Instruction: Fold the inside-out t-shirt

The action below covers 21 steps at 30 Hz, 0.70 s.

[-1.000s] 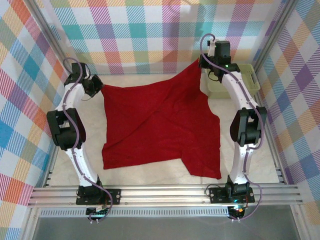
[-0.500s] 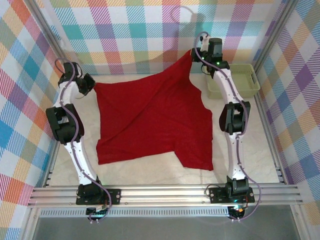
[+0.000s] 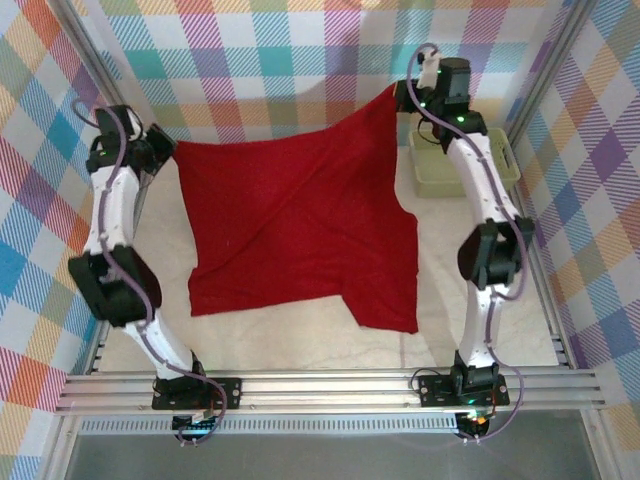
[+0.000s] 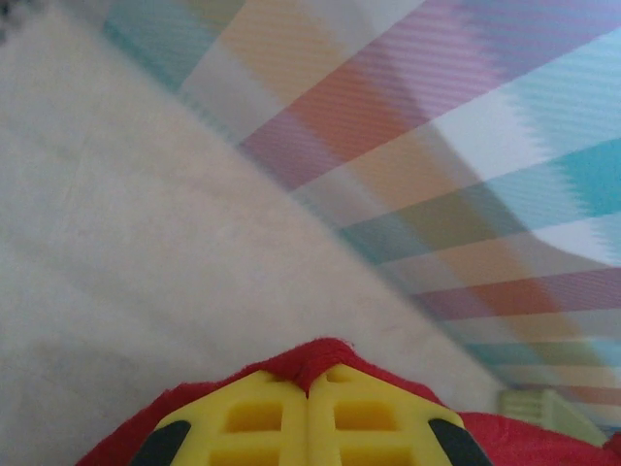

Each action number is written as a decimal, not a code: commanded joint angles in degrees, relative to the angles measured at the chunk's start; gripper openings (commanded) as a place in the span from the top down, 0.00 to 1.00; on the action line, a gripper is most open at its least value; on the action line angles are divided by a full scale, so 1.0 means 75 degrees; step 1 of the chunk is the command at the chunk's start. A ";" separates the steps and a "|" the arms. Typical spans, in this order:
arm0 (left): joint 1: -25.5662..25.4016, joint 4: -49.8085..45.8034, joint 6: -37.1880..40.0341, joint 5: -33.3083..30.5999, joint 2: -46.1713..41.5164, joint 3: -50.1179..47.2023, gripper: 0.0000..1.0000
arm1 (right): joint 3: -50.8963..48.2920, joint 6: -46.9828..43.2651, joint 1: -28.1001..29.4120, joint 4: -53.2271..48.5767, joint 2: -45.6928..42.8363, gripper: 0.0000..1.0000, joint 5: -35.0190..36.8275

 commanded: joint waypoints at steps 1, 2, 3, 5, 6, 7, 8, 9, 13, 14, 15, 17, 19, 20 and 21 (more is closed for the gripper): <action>0.0327 0.0338 -0.0274 0.0015 -0.1435 -0.0385 1.00 | -0.1106 -0.0202 -0.0064 0.1135 -0.1755 1.00 0.0319; 0.0415 0.0339 -0.0332 0.0015 -0.1792 -0.0496 1.00 | -0.1546 -0.0208 -0.0054 0.1338 -0.2211 1.00 0.0457; 0.0450 0.0327 -0.0392 0.0009 -0.2100 -0.0577 1.00 | -0.1860 -0.0220 -0.0054 0.1459 -0.2511 1.00 0.0586; 0.0554 0.0193 -0.0514 0.0020 -0.2713 -0.0656 1.00 | -0.2530 -0.0310 -0.0055 0.1672 -0.3310 1.00 0.0971; 0.0617 0.0141 -0.0578 0.0037 -0.2947 -0.0689 1.00 | -0.2771 -0.0363 -0.0058 0.1752 -0.3627 1.00 0.1184; 0.0705 0.0114 -0.0661 0.0084 -0.3248 -0.0728 1.00 | -0.3011 -0.0439 -0.0063 0.1825 -0.3985 1.00 0.1384; 0.0774 0.0099 -0.0730 0.0109 -0.3522 -0.0755 1.00 | -0.3211 -0.0527 -0.0070 0.1898 -0.4306 1.00 0.1515; 0.0826 0.0037 -0.0763 0.0117 -0.3752 -0.0747 1.00 | -0.3347 -0.0592 -0.0097 0.1925 -0.4560 1.00 0.1583; 0.0929 -0.0328 -0.0796 0.0055 -0.4544 -0.0452 1.00 | -0.3606 -0.0843 -0.0165 0.1897 -0.5504 1.00 0.1672; 0.0924 -0.0411 -0.0782 0.0050 -0.4714 -0.0349 1.00 | -0.3641 -0.0875 -0.0160 0.1881 -0.5717 1.00 0.1700; 0.0923 -0.0494 -0.0769 0.0050 -0.4853 -0.0271 1.00 | -0.3665 -0.0922 -0.0159 0.1890 -0.5912 1.00 0.1704; 0.0924 -0.0667 -0.0756 0.0053 -0.5156 -0.0094 1.00 | -0.3734 -0.0997 -0.0160 0.1846 -0.6386 1.00 0.1750; 0.0928 -0.0777 -0.0747 0.0036 -0.5437 0.0005 1.00 | -0.3749 -0.1050 -0.0158 0.1809 -0.6833 1.00 0.1836; 0.0926 -0.0817 -0.0728 0.0037 -0.5593 0.0051 1.00 | -0.3722 -0.1067 -0.0159 0.1765 -0.7050 1.00 0.1873; 0.0929 -0.0823 -0.0732 0.0038 -0.5711 0.0081 1.00 | -0.3718 -0.1068 -0.0160 0.1751 -0.7241 1.00 0.1865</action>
